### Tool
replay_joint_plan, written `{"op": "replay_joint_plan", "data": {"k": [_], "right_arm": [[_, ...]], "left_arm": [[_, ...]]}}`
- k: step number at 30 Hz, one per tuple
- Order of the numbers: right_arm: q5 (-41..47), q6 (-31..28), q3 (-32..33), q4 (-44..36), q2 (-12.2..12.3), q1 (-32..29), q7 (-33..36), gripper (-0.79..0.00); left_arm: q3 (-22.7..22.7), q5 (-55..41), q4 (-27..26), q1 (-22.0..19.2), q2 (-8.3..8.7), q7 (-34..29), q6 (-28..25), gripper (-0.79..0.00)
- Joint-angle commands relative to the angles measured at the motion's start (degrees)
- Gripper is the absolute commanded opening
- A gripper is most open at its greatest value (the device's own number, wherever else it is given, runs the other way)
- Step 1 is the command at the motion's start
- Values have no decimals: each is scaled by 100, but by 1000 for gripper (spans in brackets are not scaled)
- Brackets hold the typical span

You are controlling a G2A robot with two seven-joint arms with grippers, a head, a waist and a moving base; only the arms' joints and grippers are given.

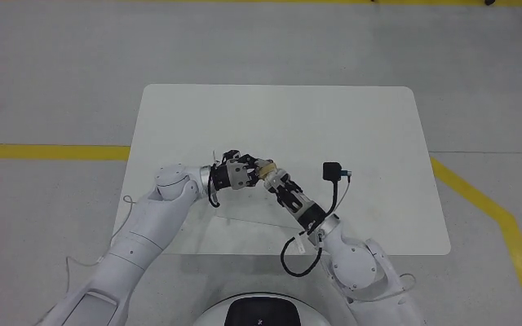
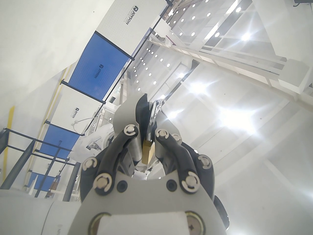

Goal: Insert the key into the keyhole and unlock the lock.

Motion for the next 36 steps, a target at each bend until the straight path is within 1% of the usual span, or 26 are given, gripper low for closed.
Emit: {"op": "replay_joint_plan", "data": {"k": [1, 5, 8, 10, 11, 12, 13, 14, 15, 16, 17, 18, 19, 20, 22, 23, 25, 31, 33, 35, 36], "right_arm": [[-1, 35, -25, 11, -8, 27, -28, -785], [39, 0, 3, -2, -11, 16, -45, -785], [81, -111, 92, -115, 1, -102, -88, -785], [85, -243, 200, -233, 21, -264, -119, -785], [51, -317, 267, -296, 33, -359, -158, -773], [-1, -379, 343, -365, 42, -452, -255, -650], [-106, -403, 424, -424, 47, -548, -452, -554], [-321, -361, 501, -468, 45, -646, -801, -416], [-670, -264, 523, -487, 38, -739, -1211, -336], [-1051, -153, 466, -484, 28, -808, -1539, -126], [-1290, -89, 345, -470, 19, -861, -1671, -58], [-1340, -56, 246, -477, 9, -883, -1687, -105], [-1357, -39, 198, -484, 2, -881, -1690, -132], [-1465, 17, 181, -466, -3, -863, -1719, -135], [-1789, 254, 117, -397, -28, -807, -2031, 0], [-1869, 384, 39, -369, -53, -781, -2257, 0], [-1869, 384, 39, -369, -53, -781, -2257, 0], [-1869, 384, 39, -369, -53, -781, -2257, 0], [-1869, 384, 39, -369, -53, -781, -2257, 0], [-1748, 371, 24, -362, -57, -762, -2069, 0], [-1437, 358, 24, -415, -73, -724, -1996, -68]], "left_arm": [[-2, 9, -12, 6, 2, -2, 8, -785], [-12, 16, -38, 21, 7, -34, 17, -785], [-40, 52, -63, 31, 16, -19, -24, -785], [-110, 197, -113, 46, 34, 148, -242, -785], [-153, 350, -170, 65, 48, 315, -419, -785], [-194, 521, -256, 102, 64, 487, -600, -785], [-227, 645, -356, 159, 79, 610, -730, -785], [-260, 699, -453, 225, 91, 681, -787, -785], [-292, 778, -543, 276, 106, 755, -807, -785], [-320, 869, -631, 320, 121, 826, -822, -785], [-347, 937, -711, 367, 134, 893, -832, -785], [-367, 997, -784, 409, 145, 945, -829, -785], [-383, 1057, -850, 445, 154, 995, -817, -785], [-391, 1100, -913, 477, 161, 1031, -800, -785], [-403, 1160, -998, 523, 172, 1082, -766, -785], [-416, 1211, -1030, 536, 178, 1131, -766, -785], [-430, 1202, -1076, 581, 184, 1170, -674, -785], [-430, 1202, -1076, 581, 184, 1170, -674, -785], [-434, 1262, -1149, 628, 184, 1304, -742, -785], [-444, 1289, -1246, 696, 185, 1412, -801, -785], [-454, 1321, -1279, 722, 187, 1478, -847, -785]]}}
